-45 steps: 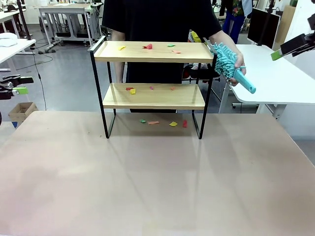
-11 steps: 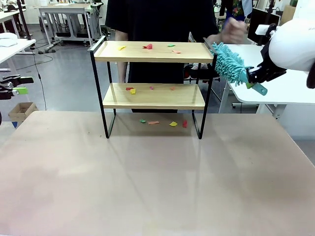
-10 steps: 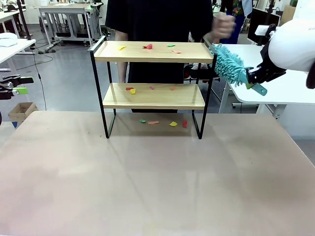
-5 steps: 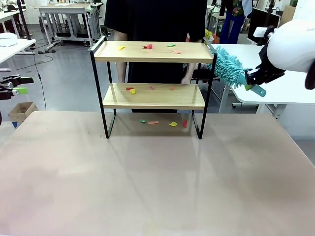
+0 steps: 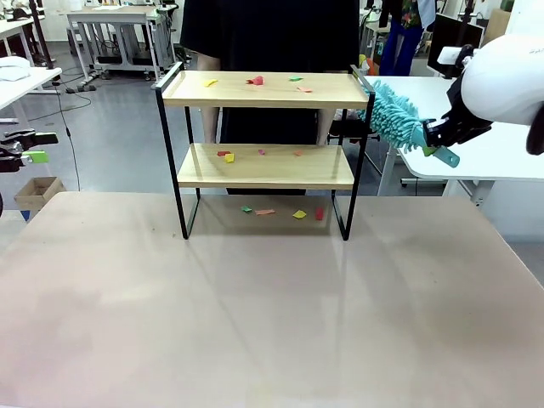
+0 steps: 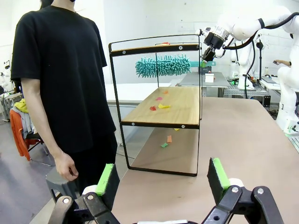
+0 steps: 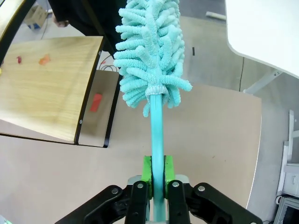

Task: Clean the shelf.
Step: Clean the specific section of the Shelf indicated by the human with the Duster.

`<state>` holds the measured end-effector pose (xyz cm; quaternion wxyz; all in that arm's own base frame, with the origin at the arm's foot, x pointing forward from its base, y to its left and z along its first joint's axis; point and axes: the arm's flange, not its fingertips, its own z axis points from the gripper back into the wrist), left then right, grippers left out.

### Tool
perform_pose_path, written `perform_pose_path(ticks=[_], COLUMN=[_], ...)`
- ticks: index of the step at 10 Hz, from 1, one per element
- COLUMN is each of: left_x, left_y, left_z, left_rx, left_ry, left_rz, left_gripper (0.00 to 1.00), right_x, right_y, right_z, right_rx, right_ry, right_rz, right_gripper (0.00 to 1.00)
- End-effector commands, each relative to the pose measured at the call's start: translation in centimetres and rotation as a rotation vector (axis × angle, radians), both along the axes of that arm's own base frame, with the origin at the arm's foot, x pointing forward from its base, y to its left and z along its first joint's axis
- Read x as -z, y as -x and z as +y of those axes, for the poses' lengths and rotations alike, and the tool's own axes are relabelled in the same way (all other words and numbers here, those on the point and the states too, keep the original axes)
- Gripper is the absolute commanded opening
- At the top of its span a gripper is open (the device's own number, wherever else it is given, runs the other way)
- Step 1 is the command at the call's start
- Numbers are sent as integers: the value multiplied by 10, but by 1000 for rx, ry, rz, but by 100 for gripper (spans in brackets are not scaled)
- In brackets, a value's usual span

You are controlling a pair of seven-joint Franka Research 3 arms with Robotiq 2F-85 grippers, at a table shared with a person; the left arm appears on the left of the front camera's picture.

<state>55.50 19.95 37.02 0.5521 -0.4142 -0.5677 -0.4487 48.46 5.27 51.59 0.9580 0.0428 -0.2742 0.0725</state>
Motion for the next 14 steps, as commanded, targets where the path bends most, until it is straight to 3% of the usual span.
perform_pose_path(ticks=[1,2,4,9,12,14], left_x=[-3,-3,-3,-3,-3,-3], left_y=[1,1,1,1,1,1], left_z=[0,0,0,0,0,0], left_rx=[-1,-1,-1,-1,-1,-1], left_ry=[0,0,0,0,0,0], left_rz=[-6,-6,-6,-6,-6,-6], left_gripper=[100,100,100,100,100,100], right_x=[-2,0,-51,-114,-113,-97], right_y=[1,0,26,91,133,162], right_z=[0,0,-20,-55,-70,-72], right_rx=[-4,0,-45,-178,-403,-641], right_ry=[-9,0,64,249,296,323], right_rz=[-5,0,68,355,552,659], right_gripper=[0,13,13,13,13,13])
